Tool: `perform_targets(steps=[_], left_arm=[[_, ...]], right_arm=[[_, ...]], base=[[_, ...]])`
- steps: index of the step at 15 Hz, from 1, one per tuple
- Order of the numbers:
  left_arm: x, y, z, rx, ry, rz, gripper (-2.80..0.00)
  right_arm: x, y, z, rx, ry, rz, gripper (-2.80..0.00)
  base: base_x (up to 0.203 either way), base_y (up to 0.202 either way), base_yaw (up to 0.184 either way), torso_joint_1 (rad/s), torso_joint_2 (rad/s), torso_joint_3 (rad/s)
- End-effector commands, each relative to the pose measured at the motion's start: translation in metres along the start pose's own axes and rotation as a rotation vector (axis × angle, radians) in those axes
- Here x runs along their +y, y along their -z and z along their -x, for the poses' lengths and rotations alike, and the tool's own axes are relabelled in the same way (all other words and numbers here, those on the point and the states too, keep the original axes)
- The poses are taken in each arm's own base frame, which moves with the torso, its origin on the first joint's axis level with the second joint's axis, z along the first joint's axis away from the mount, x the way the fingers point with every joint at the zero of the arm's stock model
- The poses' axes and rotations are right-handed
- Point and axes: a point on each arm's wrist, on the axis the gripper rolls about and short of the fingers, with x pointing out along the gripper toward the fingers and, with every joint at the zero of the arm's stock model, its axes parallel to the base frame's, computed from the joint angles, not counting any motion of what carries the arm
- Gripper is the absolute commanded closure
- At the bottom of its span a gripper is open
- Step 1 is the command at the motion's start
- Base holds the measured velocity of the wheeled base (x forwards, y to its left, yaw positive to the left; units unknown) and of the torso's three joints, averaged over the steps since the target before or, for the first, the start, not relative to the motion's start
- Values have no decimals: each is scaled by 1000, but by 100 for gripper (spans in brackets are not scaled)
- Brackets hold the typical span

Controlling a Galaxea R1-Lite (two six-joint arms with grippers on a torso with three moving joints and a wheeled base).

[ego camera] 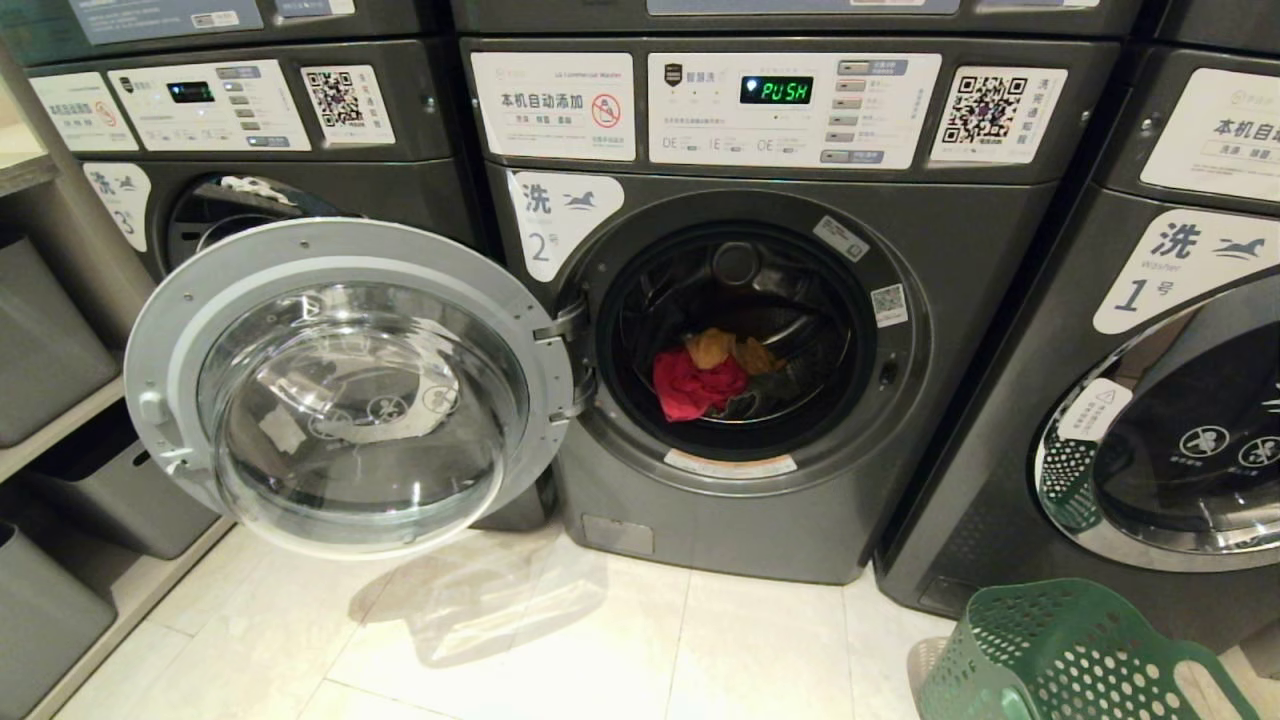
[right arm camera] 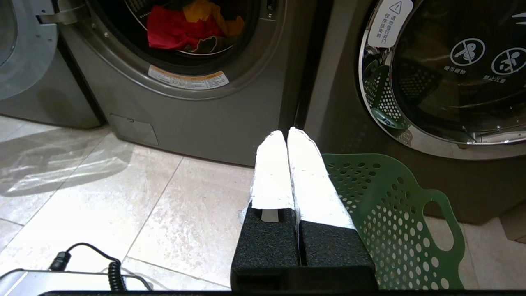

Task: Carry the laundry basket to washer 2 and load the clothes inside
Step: Close the washing machine door with the left hand

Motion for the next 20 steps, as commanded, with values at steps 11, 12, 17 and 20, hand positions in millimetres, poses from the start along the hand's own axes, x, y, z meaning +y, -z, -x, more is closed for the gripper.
perform_targets(steps=[11,12,17,20], left_arm=[[54,-222,-256,169,-117,132,0],[70,-212,-292,177,-148,149,0],[177,-184,-380,47,-268,175,0],[204,-182,-405,-16,-236,176,0]], right_arm=[[0,0,0,-4,6,-79,0],[0,0,0,-3,6,-79,0],[0,0,0,-4,5,-76,0],[0,0,0,-3,6,-81,0]], base=[[0,0,0,0,0,0],[0,0,0,0,0,0],[0,0,0,0,0,0],[0,0,0,0,0,0]])
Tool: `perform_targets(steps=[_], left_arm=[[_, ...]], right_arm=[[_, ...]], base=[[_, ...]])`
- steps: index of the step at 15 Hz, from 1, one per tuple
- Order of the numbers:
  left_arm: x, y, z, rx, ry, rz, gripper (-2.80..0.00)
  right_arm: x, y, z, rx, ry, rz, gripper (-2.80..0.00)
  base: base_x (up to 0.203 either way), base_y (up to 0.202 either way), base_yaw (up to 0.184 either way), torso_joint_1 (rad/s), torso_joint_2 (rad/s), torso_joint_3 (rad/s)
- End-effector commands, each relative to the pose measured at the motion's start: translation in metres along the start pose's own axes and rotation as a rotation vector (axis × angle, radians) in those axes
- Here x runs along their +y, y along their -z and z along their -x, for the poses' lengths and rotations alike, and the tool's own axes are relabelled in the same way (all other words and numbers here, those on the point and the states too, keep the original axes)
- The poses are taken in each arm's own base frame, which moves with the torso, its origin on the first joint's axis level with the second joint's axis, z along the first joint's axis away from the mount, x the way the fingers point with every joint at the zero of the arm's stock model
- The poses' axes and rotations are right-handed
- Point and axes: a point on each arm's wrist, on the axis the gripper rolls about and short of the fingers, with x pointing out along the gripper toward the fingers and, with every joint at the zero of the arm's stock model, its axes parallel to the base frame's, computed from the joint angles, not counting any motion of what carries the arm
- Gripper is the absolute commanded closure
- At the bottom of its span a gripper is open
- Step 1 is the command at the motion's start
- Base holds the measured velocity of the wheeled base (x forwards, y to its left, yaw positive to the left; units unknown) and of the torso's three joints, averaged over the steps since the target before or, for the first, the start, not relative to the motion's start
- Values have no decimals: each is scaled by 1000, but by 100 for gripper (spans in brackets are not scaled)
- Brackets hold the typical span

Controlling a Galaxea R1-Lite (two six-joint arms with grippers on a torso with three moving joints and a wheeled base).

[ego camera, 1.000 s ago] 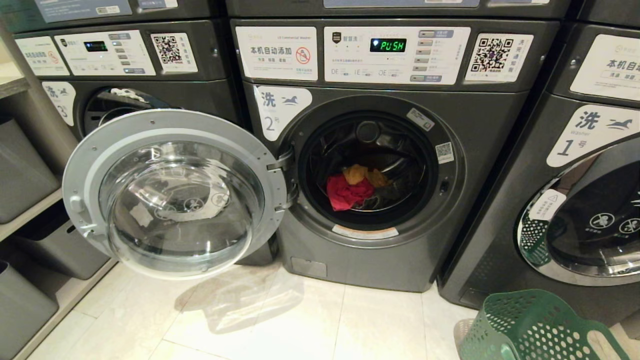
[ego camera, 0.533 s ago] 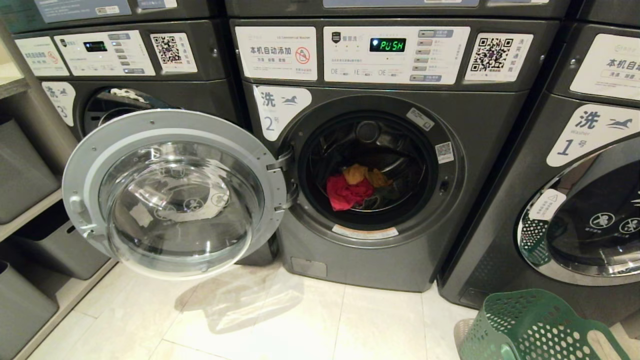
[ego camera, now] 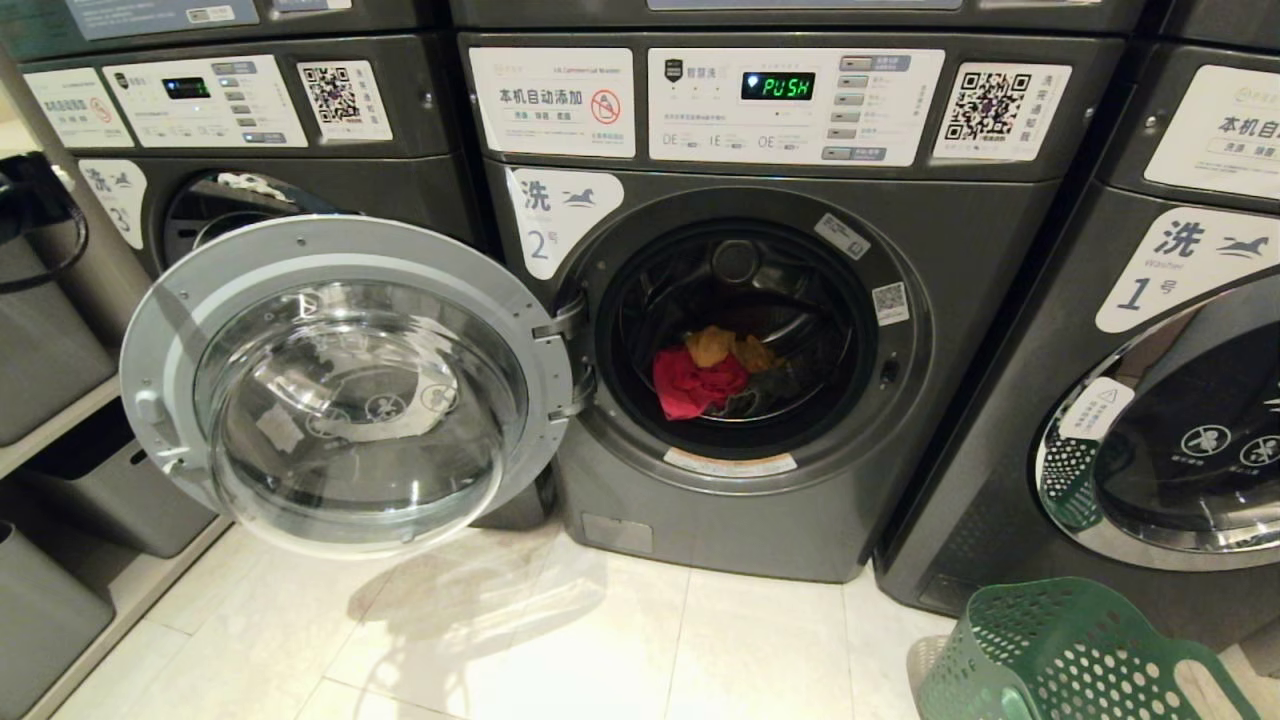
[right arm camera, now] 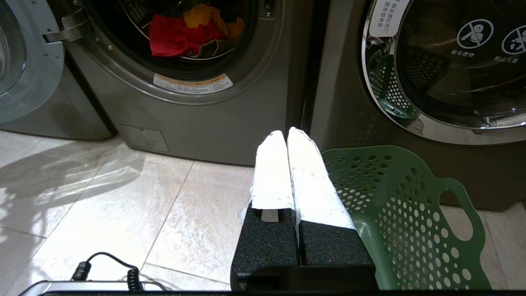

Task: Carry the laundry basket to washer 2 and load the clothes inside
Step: Close the washing machine door with the left hand

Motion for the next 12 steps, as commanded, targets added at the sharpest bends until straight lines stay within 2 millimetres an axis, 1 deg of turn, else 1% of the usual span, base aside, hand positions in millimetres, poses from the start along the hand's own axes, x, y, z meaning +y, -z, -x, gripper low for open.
perform_targets(steps=[1,3,5,7,8,9,12], left_arm=[[22,31,-43,26,4,25,0],[29,44,-64,33,45,54,0],[36,62,-77,70,88,96,0],[41,74,-82,129,129,147,0],[41,76,-83,149,145,181,0],[40,78,-83,158,154,196,0],[43,93,-88,199,148,216,0]], right_arm=[[0,0,0,2,0,-1,0],[0,0,0,2,0,-1,0],[0,0,0,2,-1,-1,0],[0,0,0,1,2,-1,0],[0,0,0,1,2,-1,0],[0,0,0,2,1,-2,0],[0,0,0,1,2,-1,0]], base=[[0,0,0,0,0,0],[0,0,0,0,0,0],[0,0,0,0,0,0],[0,0,0,0,0,0],[0,0,0,0,0,0],[0,0,0,0,0,0],[0,0,0,0,0,0]])
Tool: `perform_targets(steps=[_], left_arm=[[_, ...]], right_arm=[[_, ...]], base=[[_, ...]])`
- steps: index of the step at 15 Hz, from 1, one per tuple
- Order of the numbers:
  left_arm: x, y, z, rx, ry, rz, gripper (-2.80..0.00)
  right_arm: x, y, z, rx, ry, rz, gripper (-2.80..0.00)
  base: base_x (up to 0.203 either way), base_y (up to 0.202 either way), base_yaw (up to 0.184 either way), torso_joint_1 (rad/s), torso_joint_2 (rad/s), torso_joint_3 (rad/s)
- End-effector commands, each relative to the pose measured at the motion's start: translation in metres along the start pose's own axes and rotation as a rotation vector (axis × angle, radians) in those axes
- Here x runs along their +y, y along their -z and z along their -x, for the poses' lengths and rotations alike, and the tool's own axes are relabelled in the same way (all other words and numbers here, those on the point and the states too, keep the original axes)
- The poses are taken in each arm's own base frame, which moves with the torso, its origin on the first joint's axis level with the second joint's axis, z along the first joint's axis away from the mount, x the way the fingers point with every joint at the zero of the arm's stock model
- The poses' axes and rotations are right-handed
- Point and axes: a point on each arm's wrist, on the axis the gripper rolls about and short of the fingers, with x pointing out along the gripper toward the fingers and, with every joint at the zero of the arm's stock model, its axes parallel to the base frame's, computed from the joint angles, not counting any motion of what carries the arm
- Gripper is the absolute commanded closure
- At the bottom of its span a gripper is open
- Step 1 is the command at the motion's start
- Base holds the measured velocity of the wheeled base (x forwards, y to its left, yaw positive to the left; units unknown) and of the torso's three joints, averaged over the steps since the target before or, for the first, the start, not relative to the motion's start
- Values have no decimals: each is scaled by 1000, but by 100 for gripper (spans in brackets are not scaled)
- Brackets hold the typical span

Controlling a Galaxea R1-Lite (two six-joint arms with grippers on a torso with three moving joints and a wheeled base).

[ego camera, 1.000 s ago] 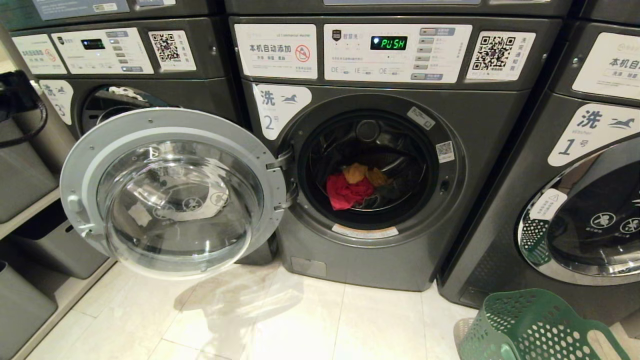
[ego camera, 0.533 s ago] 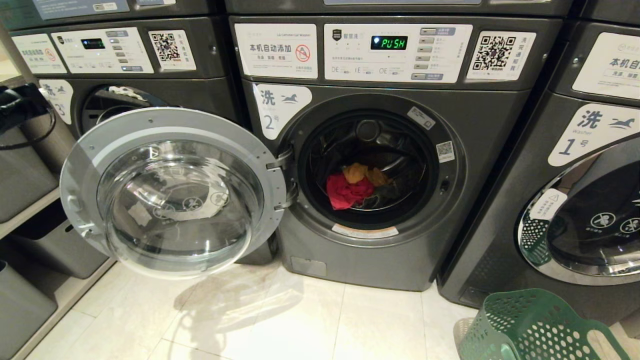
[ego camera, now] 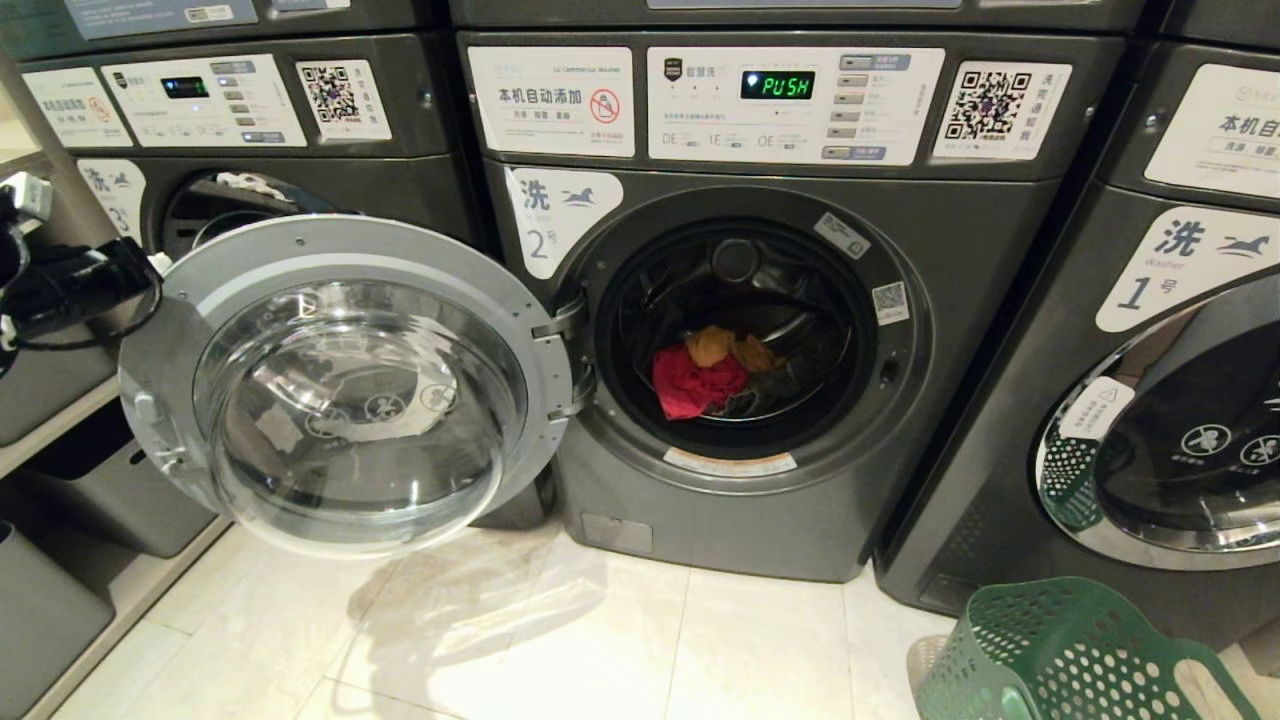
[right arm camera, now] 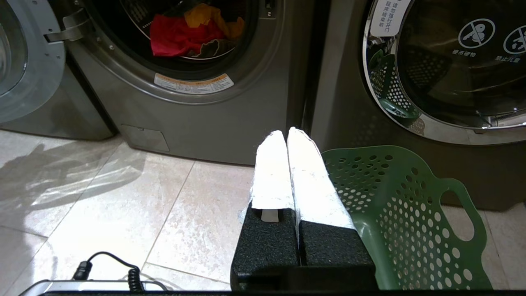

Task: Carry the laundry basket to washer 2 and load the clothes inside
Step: Close the washing machine door with the left hand

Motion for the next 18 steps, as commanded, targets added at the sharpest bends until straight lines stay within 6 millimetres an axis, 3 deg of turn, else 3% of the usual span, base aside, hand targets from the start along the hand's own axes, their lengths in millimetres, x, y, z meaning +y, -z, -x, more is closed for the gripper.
perform_targets(steps=[1,4,10,18], left_arm=[[5,10,-5,28,-5,26,0],[-1,6,1,83,29,54,0],[-30,-20,41,219,91,154,0],[-95,-45,134,529,158,328,0]], right_arm=[[0,0,0,2,0,0,0],[0,0,0,0,-1,2,0],[0,0,0,2,-1,5,0],[0,0,0,1,-2,5,0]], base=[[0,0,0,0,0,0],[0,0,0,0,0,0],[0,0,0,0,0,0],[0,0,0,0,0,0]])
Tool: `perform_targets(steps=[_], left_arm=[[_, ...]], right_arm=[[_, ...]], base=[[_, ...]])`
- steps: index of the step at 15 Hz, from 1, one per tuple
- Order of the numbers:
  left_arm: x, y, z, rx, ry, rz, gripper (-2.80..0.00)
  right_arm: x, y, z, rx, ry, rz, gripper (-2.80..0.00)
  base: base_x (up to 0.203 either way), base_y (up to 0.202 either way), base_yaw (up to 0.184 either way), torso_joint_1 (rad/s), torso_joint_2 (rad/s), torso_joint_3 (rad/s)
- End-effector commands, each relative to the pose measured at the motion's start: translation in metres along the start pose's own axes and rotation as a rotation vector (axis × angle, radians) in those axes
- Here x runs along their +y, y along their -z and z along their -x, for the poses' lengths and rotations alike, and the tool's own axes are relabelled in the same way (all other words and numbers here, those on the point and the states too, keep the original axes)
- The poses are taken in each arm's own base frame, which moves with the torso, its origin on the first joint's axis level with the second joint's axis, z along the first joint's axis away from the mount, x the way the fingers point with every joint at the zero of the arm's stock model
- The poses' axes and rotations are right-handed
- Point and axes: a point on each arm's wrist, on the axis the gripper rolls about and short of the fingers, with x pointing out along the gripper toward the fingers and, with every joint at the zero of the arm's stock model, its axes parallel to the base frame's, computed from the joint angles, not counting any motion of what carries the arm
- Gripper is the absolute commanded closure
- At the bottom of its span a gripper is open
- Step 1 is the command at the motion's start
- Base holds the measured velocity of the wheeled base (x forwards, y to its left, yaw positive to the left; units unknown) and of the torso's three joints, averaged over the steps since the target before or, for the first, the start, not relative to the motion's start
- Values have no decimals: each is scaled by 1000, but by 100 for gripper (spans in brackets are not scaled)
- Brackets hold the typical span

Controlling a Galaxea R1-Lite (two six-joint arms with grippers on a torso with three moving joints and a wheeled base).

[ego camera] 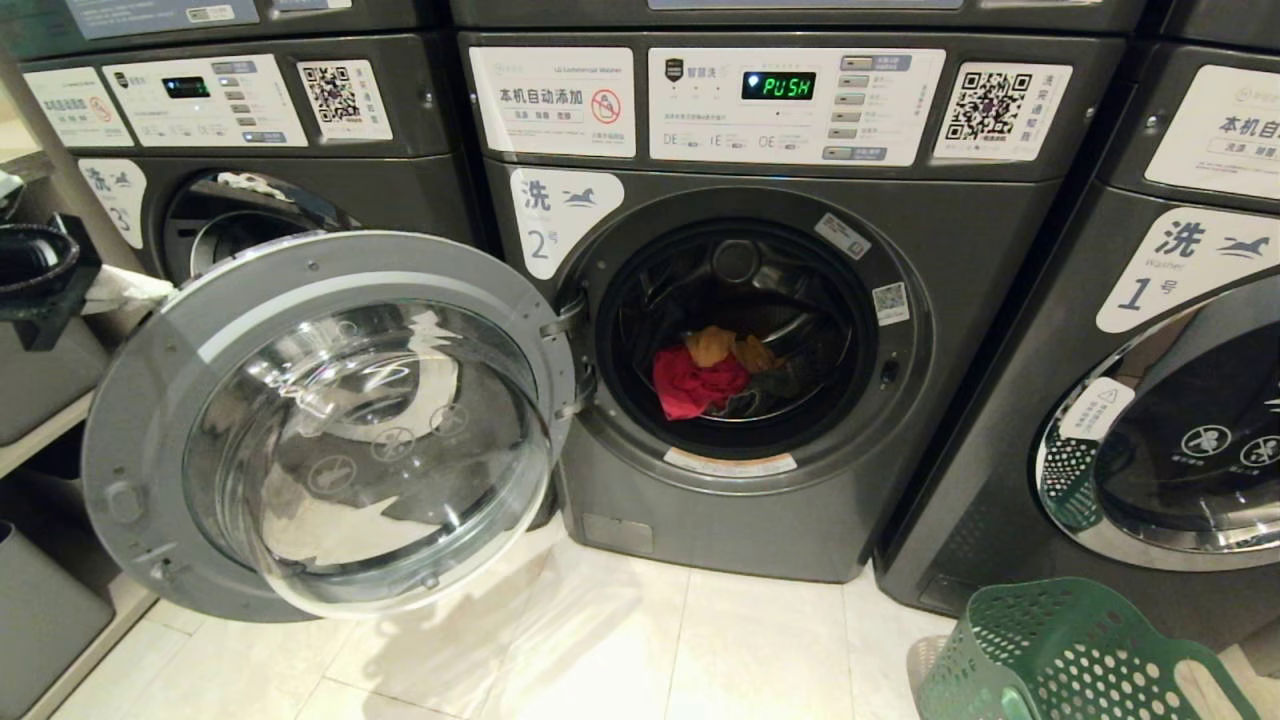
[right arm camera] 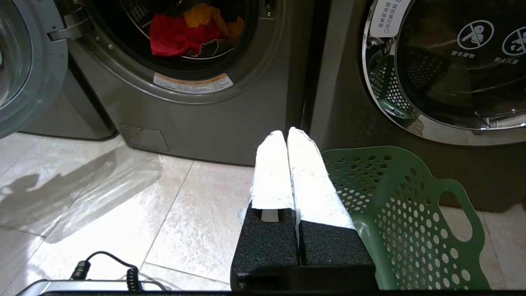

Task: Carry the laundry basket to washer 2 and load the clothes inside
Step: Close the washing machine door with the left hand

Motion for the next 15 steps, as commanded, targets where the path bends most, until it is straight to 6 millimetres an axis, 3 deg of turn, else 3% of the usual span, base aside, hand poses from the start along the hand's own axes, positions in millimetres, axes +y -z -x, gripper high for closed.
perform_targets(steps=[1,5,9,13,15], left_arm=[[-37,18,34,72,8,34,0],[-77,53,57,248,24,88,0],[-100,73,73,288,59,59,0],[-116,103,49,445,120,26,0],[-132,119,21,530,169,-31,0]], right_arm=[[0,0,0,2,-1,-1,0],[0,0,0,2,0,-5,0],[0,0,0,2,0,-8,0],[0,0,0,0,0,-8,0],[0,0,0,0,0,-8,0]], base=[[0,0,0,0,0,0],[0,0,0,0,0,0],[0,0,0,0,0,0],[0,0,0,0,0,0],[0,0,0,0,0,0]])
